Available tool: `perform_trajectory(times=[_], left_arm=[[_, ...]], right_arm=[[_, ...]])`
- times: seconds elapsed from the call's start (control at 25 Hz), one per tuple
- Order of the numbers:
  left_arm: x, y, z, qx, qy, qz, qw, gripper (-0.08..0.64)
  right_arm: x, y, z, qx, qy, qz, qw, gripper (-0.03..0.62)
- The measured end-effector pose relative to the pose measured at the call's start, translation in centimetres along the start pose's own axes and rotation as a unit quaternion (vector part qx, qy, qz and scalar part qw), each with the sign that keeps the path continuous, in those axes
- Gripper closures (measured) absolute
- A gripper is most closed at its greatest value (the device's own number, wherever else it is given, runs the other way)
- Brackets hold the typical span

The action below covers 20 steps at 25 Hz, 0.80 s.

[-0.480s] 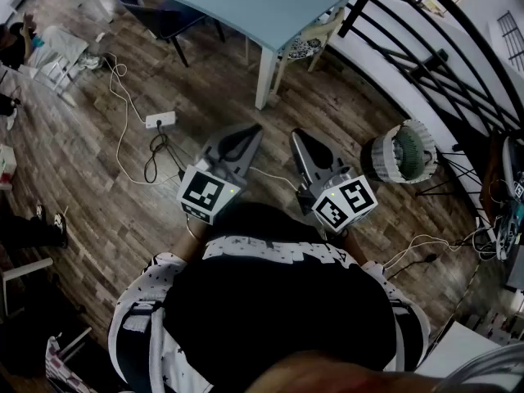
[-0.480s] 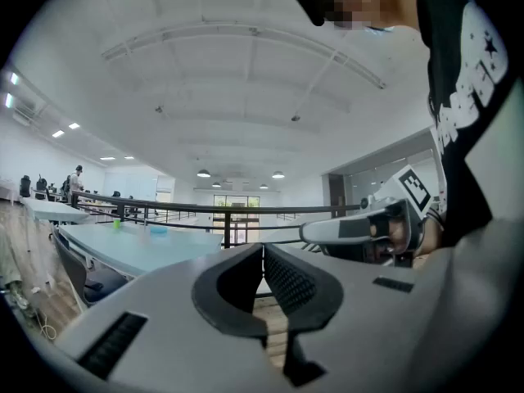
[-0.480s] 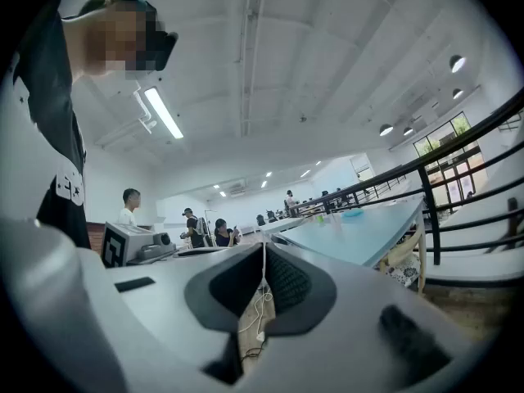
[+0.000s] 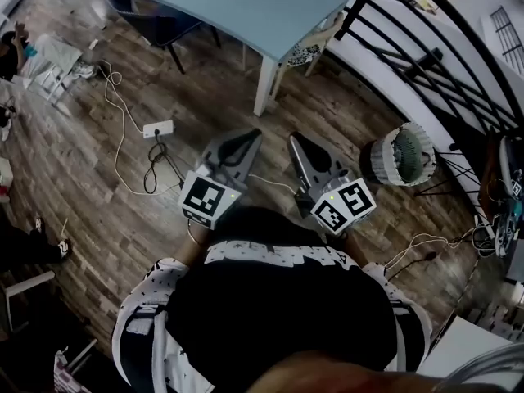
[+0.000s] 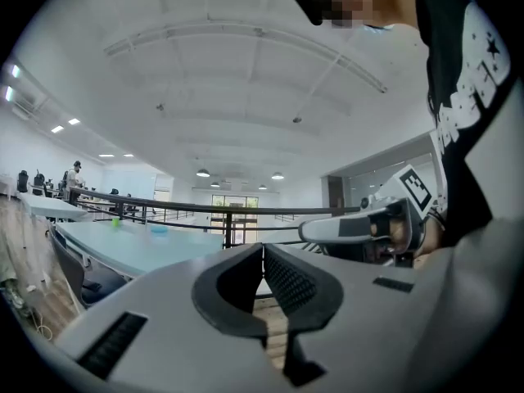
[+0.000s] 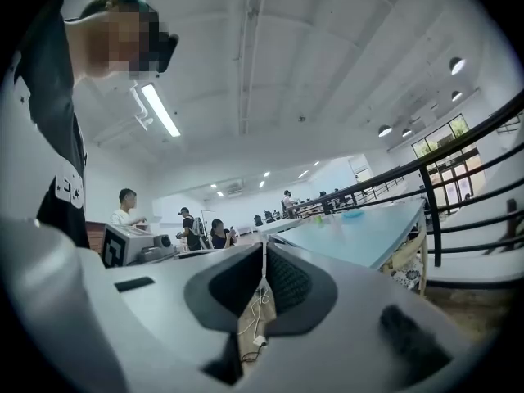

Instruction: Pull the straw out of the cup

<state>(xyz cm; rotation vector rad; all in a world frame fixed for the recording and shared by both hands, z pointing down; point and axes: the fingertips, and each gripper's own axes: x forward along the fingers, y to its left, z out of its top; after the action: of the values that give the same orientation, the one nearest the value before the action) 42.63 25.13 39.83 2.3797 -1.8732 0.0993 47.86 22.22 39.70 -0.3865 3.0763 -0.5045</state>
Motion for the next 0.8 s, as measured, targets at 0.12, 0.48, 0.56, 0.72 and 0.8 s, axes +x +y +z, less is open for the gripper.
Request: perform_trajectory(times=[0.12,0.48,0.56,0.72,0.8], left_arm=[[0.2,0.9,-0.2,-0.005,-0.002,-0.006,1.0,0.545],[-0.5,5.5,0.0,-0.006,-0.002,-0.008,0.9999,0.545],[-1.1,6.9,-0.1,-0.004,0.001,-0.006,1.0,0.545],[-2.6,9.5,0.0,-0.001,0.002,-0.01,0.9999,0.545],[-3.3,10.8,0.0,0.0,0.002,-0.012,0.9999,0.545]], right_arm=[[1.0,-0.2,0.0,-0.004,0.004,-0.009,1.0,0.561],[5.9,0.2,-0.1,-0.012,0.011,-0.015,1.0,0.561],[7.4,0.7,-0.3,-0.008,0.011,-0.013,1.0,0.561],[10.5,2.1,-0.7,-0.004,0.005,-0.011,1.0,0.561],[11.9,2.8,-0.8,-0.006,0.004,-0.011,1.0,0.561]])
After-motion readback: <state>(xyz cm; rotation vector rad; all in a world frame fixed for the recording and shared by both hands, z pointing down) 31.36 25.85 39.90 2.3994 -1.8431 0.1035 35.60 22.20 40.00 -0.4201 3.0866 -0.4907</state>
